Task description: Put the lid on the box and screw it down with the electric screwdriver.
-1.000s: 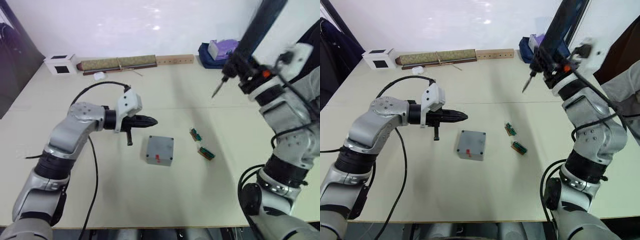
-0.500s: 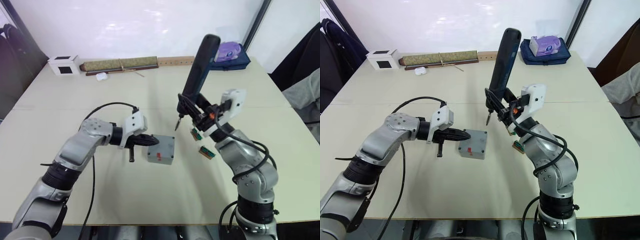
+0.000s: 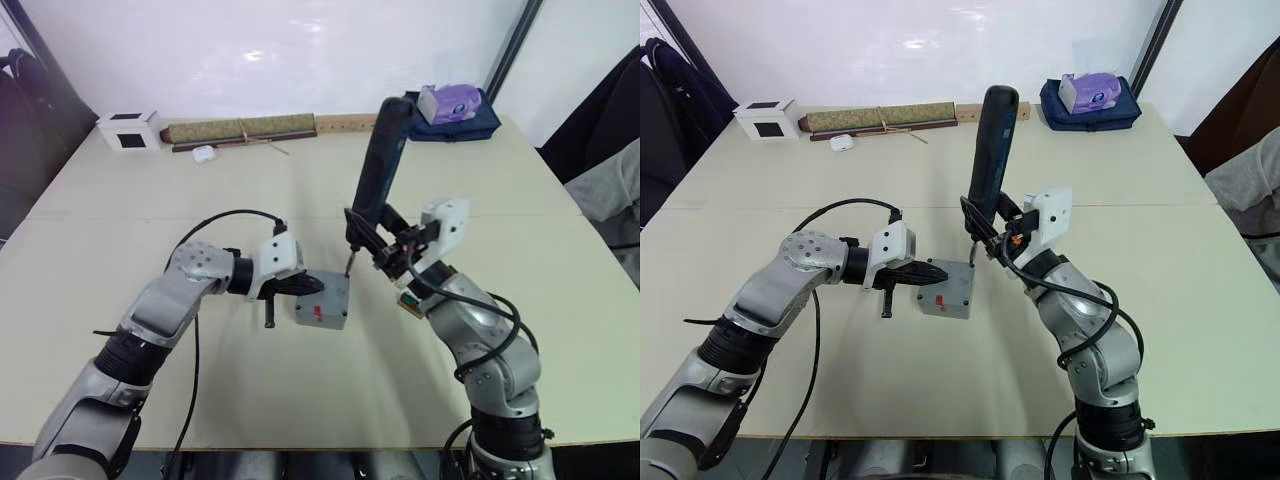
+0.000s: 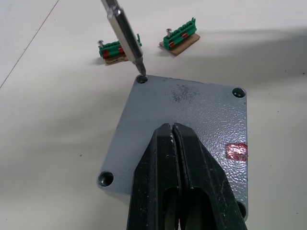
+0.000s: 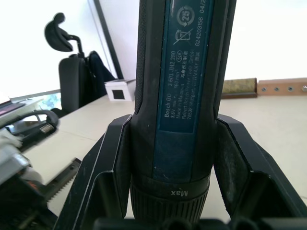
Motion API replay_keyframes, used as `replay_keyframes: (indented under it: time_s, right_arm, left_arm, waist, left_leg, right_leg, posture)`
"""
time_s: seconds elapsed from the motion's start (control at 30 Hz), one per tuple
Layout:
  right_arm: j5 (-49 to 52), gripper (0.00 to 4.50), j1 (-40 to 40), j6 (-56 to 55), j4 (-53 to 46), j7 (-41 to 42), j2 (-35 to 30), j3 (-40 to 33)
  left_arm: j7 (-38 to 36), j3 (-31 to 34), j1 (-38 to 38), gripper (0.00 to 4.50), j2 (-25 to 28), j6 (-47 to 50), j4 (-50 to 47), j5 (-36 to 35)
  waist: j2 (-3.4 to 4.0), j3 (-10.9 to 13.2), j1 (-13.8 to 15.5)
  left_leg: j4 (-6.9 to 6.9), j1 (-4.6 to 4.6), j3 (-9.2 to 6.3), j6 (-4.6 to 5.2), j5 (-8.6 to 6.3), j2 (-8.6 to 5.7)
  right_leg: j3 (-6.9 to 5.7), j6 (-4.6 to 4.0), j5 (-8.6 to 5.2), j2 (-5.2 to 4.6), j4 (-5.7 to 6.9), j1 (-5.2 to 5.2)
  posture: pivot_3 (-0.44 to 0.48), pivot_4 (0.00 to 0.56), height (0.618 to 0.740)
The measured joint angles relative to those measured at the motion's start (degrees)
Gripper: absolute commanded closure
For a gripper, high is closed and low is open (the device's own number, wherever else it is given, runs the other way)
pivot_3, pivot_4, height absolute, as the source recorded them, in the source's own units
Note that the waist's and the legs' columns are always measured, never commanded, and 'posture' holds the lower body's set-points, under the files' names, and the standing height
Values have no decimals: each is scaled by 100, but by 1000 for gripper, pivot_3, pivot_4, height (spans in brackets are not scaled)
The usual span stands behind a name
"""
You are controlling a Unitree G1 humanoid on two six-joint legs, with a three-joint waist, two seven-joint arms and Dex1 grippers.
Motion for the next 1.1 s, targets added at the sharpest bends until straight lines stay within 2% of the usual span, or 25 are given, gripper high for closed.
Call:
replay_keyframes:
  time_s: [0.33,0.6,0.93,1.1]
  right_arm:
    - [-368,2693,159,-507,74,127,-68,257]
    - [-867,2693,416,-975,263,278,-212,667]
    - [-1388,2693,431,-1112,398,307,-279,1016]
    - [-1409,2693,525,-1112,401,311,-230,1015]
  left_arm:
    - [-9,0,-1,4500,-4,25,10,10]
    - [-71,-48,143,4500,65,121,-19,3]
    - [8,-32,380,4500,-1,263,-119,-18]
    - [58,-45,476,4500,-4,291,-149,-12]
  waist:
    - [0,0,-3]
    - [-34,-40,-13]
    - [-59,-173,-2]
    - [-71,-209,-3]
  left_leg:
    - [-1,14,-1,0,0,0]
    - [-28,161,1,32,-20,6]
    - [-41,194,-15,45,-29,15]
    - [-93,262,-10,46,-30,20]
  right_leg:
    - [1,0,0,0,0,12]
    - [-3,-18,-19,5,-35,166]
    - [-7,-26,-24,7,-62,205]
    - [-4,-43,-33,4,-97,260]
  posture:
    - [0,150,740]
    - [0,150,740]
    - [0,150,740]
    - [0,150,740]
